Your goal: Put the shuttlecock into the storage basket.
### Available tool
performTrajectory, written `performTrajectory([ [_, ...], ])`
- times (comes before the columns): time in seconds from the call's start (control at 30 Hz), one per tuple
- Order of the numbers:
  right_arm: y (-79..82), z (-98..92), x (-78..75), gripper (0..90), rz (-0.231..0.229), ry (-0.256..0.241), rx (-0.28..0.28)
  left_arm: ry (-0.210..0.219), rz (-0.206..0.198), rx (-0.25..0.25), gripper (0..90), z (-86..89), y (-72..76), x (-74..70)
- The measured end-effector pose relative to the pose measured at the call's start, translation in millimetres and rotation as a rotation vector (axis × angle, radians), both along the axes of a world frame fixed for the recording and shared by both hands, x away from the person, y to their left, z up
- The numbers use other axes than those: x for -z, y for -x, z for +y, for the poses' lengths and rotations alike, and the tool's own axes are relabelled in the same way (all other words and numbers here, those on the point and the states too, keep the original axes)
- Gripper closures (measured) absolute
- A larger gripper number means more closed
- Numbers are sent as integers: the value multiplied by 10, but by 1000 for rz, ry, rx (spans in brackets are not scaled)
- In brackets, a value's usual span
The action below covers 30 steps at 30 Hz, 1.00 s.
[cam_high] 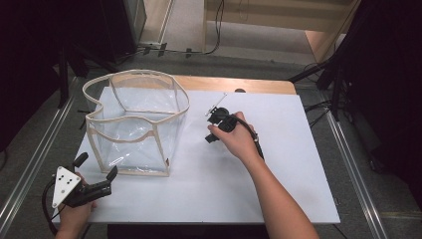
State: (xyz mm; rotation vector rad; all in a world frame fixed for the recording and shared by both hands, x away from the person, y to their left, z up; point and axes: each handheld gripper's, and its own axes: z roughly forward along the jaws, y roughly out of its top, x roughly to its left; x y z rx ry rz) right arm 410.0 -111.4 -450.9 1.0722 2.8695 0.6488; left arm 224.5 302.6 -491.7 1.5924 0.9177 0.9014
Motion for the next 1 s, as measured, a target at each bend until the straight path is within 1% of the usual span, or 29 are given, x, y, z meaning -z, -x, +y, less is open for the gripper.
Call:
performTrajectory([
  [0.13,-9,-10,-105,624,-6,-4,-3,1,0,0,23,1,0,0],
  [0.37,-29,-31,-226,624,-24,-18,-14,1,0,0,23,0,-1,0],
  [0.4,-29,-31,-226,624,-24,-18,-14,1,0,0,23,1,-1,0],
  [0.43,-30,-32,-266,624,-26,-18,-16,1,0,1,23,1,-1,0],
  [0.47,-30,-32,-266,624,-26,-18,-16,1,0,1,23,1,-1,0],
  [0.5,-32,-34,-308,624,-26,-15,-19,1,0,0,23,1,-1,0],
  [0.7,-41,-48,-423,625,-38,-19,-25,0,-1,1,23,-1,0,0],
  [0.73,-41,-48,-423,625,-38,-19,-25,0,-1,1,23,-1,0,0],
  [0.87,-48,-58,-506,625,-49,-21,-39,-2,2,1,23,-1,1,-1],
  [1.0,-50,-63,-561,625,-50,-31,-39,-1,0,1,23,-2,0,0],
])
